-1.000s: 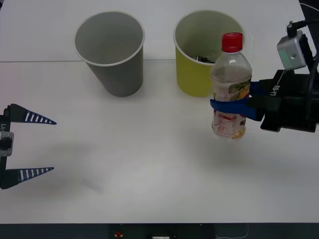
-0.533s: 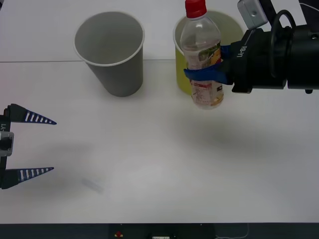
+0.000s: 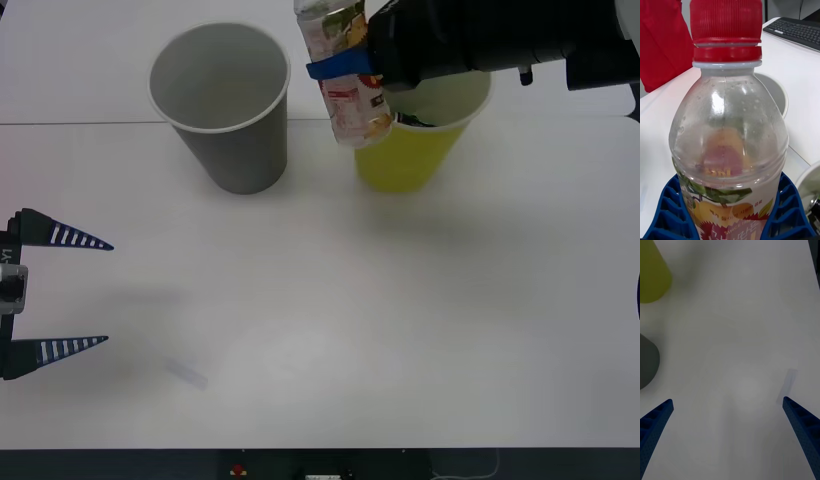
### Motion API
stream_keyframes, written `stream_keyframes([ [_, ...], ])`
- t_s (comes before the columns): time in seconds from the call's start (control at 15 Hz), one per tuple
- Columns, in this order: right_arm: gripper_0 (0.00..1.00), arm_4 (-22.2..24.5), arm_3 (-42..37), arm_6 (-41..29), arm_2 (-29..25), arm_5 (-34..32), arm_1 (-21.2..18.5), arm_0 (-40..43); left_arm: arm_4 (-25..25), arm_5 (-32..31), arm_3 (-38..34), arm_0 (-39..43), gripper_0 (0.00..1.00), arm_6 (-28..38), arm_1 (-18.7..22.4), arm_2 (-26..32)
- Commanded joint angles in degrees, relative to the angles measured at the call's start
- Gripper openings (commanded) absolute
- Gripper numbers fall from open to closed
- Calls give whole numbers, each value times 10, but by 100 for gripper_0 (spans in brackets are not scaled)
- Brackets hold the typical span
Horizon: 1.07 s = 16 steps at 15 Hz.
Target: Put the can into the green bin and the plastic bottle into the gray bin
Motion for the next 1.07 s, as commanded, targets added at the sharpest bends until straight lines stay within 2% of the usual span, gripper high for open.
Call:
stream_keyframes([
  [0.07, 0, 17, 106, 21, 19, 0, 47, -78, 0, 0, 0, 0, 100, 0, 0, 0],
  [0.2, 0, 36, 181, 34, 24, 5, 88, -131, 0, 0, 0, 0, 100, 0, 0, 0],
  [0.33, 0, 78, 215, 36, 32, 14, 123, -157, 0, 0, 0, 0, 100, 0, 0, 0],
  [0.53, 0, 136, 258, 36, 62, 72, 169, -176, 0, 0, 0, 0, 100, 0, 0, 0],
  [0.93, 0, 153, 376, 62, 139, 228, 225, -207, 0, 0, 0, 0, 100, 0, 0, 0],
  [1.07, 0, 153, 404, 69, 146, 248, 237, -215, 0, 0, 0, 0, 100, 0, 0, 0],
])
